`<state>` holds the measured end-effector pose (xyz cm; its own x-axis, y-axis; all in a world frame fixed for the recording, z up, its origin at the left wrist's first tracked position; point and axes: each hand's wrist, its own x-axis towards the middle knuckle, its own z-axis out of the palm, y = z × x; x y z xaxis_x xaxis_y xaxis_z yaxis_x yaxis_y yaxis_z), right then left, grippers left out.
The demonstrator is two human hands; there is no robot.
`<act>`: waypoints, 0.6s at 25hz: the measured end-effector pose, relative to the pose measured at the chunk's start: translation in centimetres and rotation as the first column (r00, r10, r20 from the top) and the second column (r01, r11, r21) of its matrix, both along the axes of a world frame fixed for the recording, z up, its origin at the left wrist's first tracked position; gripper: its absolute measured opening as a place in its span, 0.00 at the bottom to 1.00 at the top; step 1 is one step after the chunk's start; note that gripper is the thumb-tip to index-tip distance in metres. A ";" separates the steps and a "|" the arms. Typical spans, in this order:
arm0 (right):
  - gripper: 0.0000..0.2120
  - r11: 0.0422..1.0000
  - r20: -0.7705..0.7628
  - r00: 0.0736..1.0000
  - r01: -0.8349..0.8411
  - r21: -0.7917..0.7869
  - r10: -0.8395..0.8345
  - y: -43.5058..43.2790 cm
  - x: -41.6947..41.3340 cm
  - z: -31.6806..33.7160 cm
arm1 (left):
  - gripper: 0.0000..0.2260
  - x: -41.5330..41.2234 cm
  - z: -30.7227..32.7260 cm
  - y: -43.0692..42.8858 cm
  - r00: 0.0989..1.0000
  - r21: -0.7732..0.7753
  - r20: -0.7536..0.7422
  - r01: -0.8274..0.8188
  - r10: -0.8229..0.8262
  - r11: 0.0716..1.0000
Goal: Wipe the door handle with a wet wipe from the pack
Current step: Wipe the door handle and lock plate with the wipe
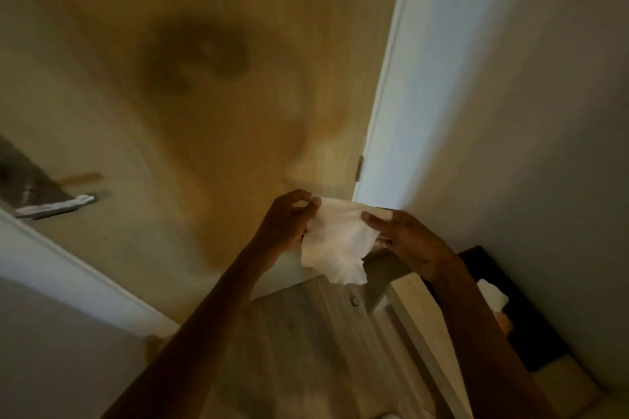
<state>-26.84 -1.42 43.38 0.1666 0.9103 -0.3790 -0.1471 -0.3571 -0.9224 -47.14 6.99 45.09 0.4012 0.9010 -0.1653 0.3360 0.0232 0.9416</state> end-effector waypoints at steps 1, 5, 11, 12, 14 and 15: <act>0.23 1.000 -0.046 0.999 0.013 -0.001 -0.014 0.7 -2.1 0.2 | 0.11 -2.2 0.1 -0.1 0.998 -0.030 0.009 -0.056 0.057 0.998; 0.19 1.000 -0.214 0.977 -0.023 0.000 0.023 2.6 -9.3 1.0 | 0.11 -10.1 0.8 -0.1 0.970 -0.200 0.090 -0.203 0.224 0.958; 0.27 0.986 -0.264 0.950 -0.159 0.054 0.167 4.3 -15.3 2.0 | 0.31 -18.5 1.0 -2.0 0.984 -0.270 0.101 -0.113 0.145 0.956; 0.27 0.983 -0.216 0.959 -0.178 0.047 0.184 4.6 -16.0 2.1 | 0.32 -19.1 1.0 -2.2 0.980 -0.257 0.066 -0.166 0.188 0.952; 0.29 0.970 -0.106 0.964 -0.243 0.018 0.244 5.1 -17.3 2.2 | 0.33 -19.9 1.4 -2.5 0.949 -0.270 0.086 -0.270 0.303 0.924; 0.31 0.957 -0.074 0.954 -0.292 0.004 0.291 5.3 -17.7 2.2 | 0.32 -20.3 1.6 -2.9 0.930 -0.274 0.109 -0.311 0.351 0.910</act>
<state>-44.57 3.88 45.60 -0.1336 0.9126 -0.3864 -0.1024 -0.4005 -0.9105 -67.40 4.14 46.74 0.1252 0.9243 -0.3606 0.1211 0.3465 0.9302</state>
